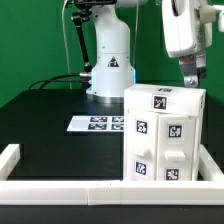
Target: Assemble cabinet
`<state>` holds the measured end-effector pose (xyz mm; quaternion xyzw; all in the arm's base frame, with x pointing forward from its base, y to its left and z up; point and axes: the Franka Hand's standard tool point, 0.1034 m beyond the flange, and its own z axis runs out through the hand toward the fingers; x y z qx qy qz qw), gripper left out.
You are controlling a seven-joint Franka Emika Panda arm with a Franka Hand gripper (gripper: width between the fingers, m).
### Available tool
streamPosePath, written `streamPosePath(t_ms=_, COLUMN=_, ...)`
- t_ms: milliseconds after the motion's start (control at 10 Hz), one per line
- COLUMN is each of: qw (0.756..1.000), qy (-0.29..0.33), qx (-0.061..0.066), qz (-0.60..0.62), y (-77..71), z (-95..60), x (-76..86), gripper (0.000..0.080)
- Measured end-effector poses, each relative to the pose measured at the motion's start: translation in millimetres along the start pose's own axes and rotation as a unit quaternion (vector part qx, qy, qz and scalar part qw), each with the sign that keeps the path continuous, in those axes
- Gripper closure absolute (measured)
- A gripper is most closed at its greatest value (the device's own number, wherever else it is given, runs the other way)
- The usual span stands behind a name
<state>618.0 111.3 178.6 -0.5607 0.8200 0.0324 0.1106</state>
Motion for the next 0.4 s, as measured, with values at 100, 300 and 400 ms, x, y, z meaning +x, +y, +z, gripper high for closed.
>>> streamPosePath(t_ms=100, qw=1.0, qy=0.0, qx=0.0, qz=-0.002, y=0.3, z=0.2, x=-0.3, gripper=0.0002)
streamPosePath(t_ms=300, qw=1.0, qy=0.001, qx=-0.001, qz=-0.005, y=0.6, z=1.0, x=-0.2, gripper=0.0002)
streamPosePath(t_ms=400, qw=1.0, qy=0.001, qx=-0.001, qz=-0.006, y=0.8, z=1.3, x=-0.2, gripper=0.0002)
